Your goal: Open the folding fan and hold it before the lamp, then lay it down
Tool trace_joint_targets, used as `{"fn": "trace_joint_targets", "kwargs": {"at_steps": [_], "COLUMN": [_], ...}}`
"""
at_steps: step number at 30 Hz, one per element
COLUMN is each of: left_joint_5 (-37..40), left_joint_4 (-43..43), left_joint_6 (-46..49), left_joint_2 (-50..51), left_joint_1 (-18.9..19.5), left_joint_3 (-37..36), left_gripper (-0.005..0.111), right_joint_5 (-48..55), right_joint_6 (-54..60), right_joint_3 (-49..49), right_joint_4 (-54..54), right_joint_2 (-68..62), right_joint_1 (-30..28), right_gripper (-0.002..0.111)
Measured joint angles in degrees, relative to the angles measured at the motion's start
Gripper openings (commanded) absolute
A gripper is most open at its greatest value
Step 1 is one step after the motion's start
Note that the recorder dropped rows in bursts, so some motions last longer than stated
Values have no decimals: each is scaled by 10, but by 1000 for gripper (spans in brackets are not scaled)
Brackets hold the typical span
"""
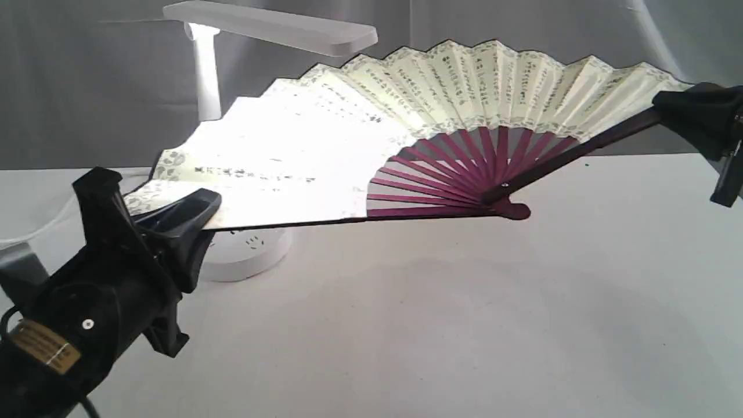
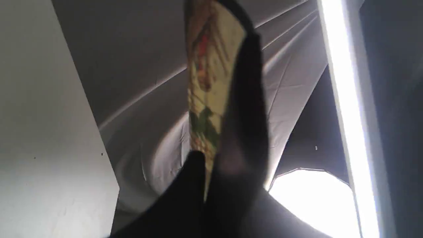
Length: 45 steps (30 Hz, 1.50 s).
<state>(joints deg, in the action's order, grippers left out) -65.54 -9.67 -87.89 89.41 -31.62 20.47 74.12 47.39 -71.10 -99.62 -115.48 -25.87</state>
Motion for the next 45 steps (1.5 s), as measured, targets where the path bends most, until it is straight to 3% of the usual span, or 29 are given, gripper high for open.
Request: {"fn": "trace_joint_targets", "kwargs": {"at_steps": [14,45], "left_joint_5": [8,27], "left_joint_4": [-42,-52], "left_joint_6": [3,-6], "left_joint_2": [-106,-156], "left_joint_1": [0,0], "left_joint_3": [-68,-69], "left_gripper": [0,0], "right_joint_5": [7,7], "right_joint_6": [-19,-55], "right_joint_3": [0,0], "right_joint_4": [3,-4], "right_joint_2": [28,59], "right_joint_1": [43,47], "right_gripper": [0,0]}}
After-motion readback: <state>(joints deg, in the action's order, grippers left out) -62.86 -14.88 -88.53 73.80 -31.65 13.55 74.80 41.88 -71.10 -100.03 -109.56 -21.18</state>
